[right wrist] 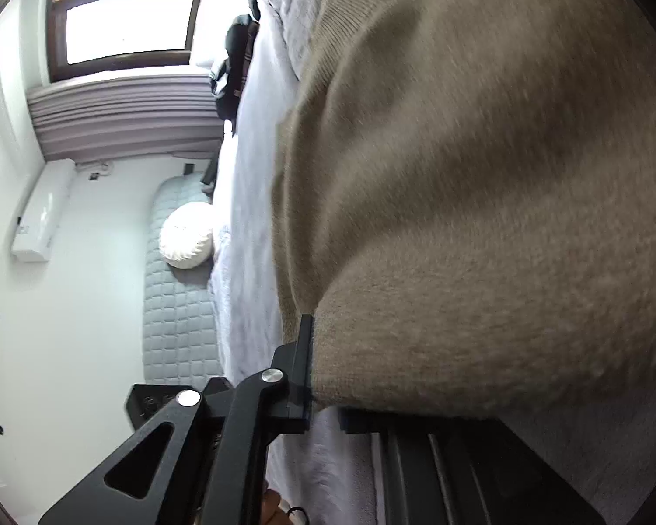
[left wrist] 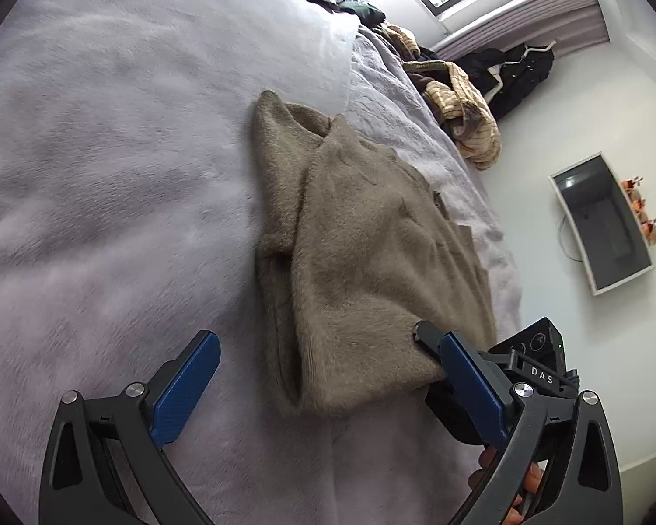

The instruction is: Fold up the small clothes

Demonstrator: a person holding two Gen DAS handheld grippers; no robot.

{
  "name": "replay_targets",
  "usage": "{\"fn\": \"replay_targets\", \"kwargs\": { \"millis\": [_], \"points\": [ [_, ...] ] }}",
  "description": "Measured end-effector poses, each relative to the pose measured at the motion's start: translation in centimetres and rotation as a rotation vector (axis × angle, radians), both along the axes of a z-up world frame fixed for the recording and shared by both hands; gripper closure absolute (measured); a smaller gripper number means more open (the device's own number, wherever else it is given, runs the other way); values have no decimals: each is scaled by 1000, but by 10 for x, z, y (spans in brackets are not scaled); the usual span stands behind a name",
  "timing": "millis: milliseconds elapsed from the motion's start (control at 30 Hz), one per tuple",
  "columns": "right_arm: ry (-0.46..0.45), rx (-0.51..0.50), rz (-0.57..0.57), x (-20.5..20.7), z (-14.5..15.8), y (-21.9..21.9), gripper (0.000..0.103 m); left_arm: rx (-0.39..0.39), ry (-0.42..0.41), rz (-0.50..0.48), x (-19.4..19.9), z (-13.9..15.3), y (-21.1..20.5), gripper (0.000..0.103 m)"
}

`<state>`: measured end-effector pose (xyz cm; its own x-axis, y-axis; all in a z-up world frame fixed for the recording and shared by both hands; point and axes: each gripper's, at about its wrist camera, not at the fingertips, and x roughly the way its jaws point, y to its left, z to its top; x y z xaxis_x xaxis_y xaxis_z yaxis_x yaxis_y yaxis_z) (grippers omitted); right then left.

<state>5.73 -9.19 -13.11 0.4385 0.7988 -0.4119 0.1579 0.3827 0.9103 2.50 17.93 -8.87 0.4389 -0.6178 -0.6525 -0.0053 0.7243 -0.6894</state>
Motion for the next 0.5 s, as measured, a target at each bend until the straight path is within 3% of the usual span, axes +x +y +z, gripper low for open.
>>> {"fn": "replay_targets", "kwargs": {
  "millis": [167,300,500],
  "points": [
    [-133,-71,49,9,39,2,94,-107,25,-65,38,-8,-14,2],
    [-179,-125,85,13,54,5,94,-206,61,-95,71,-15,-31,2],
    [-166,-132,105,13,49,0,94,-187,50,-154,108,-4,-72,2]
  ]
}}
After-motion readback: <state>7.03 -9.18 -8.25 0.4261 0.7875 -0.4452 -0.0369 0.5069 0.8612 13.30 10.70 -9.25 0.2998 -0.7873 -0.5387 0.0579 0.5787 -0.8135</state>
